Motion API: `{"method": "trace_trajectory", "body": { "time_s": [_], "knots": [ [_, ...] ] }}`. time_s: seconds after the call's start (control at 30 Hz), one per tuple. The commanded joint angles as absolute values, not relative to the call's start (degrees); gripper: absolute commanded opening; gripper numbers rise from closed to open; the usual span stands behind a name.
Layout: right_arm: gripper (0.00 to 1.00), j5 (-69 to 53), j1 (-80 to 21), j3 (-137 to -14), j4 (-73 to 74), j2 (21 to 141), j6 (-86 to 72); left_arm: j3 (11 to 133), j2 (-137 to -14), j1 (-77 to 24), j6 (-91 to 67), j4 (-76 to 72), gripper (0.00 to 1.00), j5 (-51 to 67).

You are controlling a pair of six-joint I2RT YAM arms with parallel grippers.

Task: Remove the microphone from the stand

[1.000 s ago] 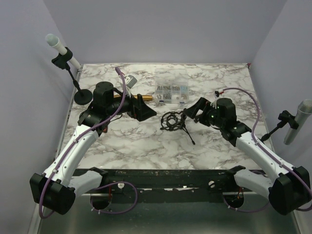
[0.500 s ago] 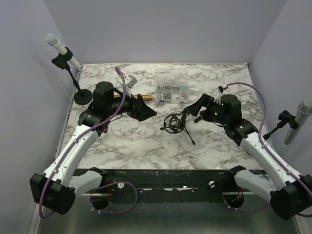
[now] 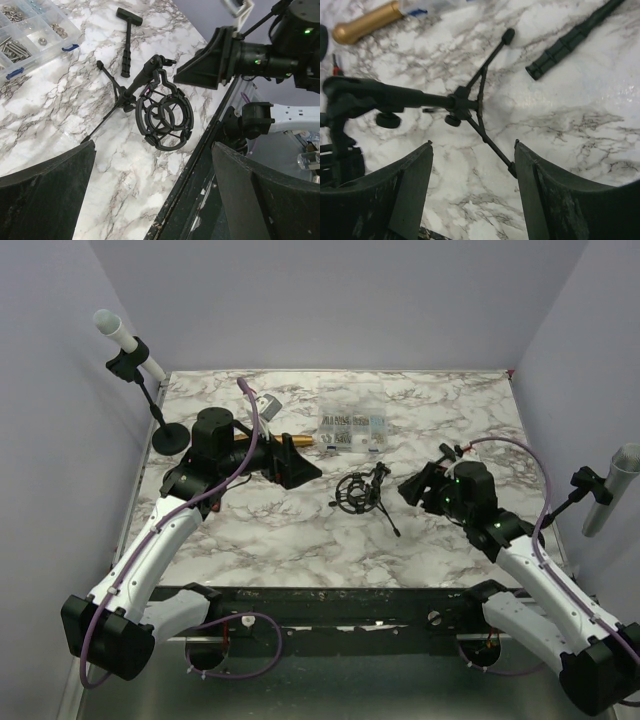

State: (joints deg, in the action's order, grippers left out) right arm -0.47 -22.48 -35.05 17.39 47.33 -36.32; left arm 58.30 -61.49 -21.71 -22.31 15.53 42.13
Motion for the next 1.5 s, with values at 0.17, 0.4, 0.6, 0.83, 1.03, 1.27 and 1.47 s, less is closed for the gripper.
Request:
{"method": "trace_trajectory", "body": {
  "time_s": [0.17,0.4,0.6,0.83,1.03,1.27,1.47],
  "knots": [
    [0.71,-9.7,-24.7,-27.3,7.2,59.4,-33.3,57.9,-61.9,-22.2,-21.7,14.8,0.98,43.0],
    [0.71,-6.8,-27.9,-24.7,-3.4,65.8,-29.6,57.9,-62.2,-22.4,-21.7,14.8,0.98,43.1],
    [0.68,-4.9,-28.6,-26.9,-5.6,69.5,-28.5,57.9,-62.1,-22.5,-21.8,14.8,0.98,43.2],
    [0.54,-7.7,-28.9,-28.5,-5.6,74.4,-28.1,58.1,-61.3,-22.6,-21.5,15.0,0.98,43.1],
    [0.38,-7.8,-29.5,-28.3,-6.3,75.0,-28.1,58.0,-60.8,-22.6,-21.5,14.9,0.98,43.1],
    [0.16,-6.6,-31.5,-29.1,-6.7,76.9,-28.3,58.0,-60.3,-22.8,-21.5,14.9,0.98,42.8],
    [0.01,-5.9,-31.8,-29.2,-6.6,76.4,-28.0,58.0,-60.3,-22.8,-21.3,15.1,0.98,42.4]
  ]
}}
